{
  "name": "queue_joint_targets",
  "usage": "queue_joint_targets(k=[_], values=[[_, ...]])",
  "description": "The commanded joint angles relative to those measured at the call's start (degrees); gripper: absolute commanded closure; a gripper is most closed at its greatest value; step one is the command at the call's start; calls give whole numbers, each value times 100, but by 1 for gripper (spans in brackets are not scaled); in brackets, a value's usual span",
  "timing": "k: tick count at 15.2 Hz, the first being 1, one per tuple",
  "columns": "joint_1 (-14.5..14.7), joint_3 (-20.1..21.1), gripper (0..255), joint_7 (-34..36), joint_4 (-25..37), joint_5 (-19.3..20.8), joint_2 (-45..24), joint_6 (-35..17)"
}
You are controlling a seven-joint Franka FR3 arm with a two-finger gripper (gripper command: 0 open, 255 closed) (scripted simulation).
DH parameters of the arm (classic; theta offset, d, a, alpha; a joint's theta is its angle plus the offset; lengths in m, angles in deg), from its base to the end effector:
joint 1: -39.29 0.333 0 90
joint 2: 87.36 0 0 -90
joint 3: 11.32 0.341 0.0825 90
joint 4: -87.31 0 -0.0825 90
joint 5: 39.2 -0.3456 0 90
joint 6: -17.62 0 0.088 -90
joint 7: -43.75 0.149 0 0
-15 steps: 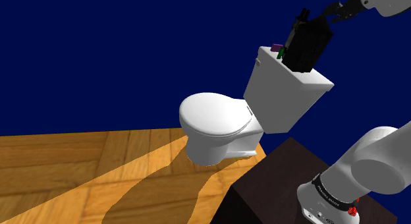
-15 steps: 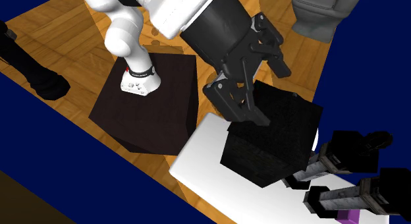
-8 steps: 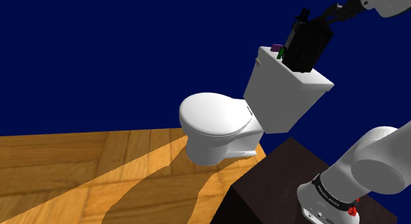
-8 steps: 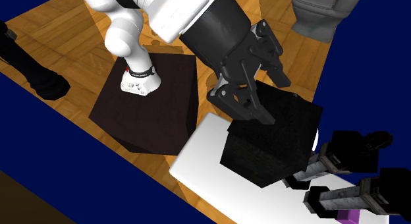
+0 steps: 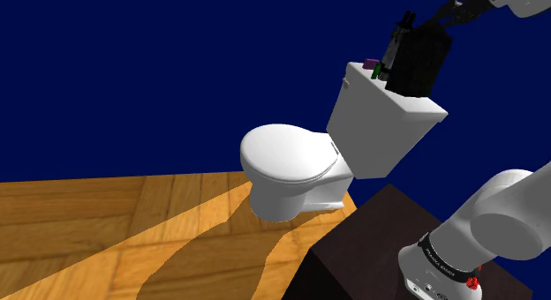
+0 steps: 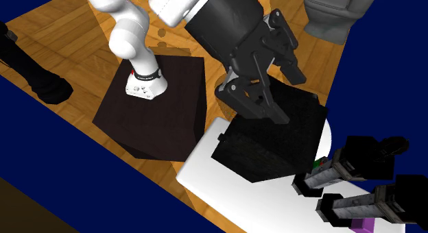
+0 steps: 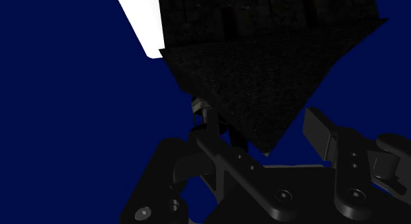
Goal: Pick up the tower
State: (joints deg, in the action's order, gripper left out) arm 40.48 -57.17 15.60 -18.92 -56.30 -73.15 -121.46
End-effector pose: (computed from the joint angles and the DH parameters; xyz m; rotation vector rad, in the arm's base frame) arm 0.3543 -0.4115 0.6758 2.7134 -0.6843 1.2631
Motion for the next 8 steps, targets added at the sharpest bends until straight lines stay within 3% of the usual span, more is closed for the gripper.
queue_joint_targets(k=[1, 8], values=[[2, 0, 255, 54, 176, 13, -39, 139], [19, -48, 255, 207, 829, 16, -198, 671]])
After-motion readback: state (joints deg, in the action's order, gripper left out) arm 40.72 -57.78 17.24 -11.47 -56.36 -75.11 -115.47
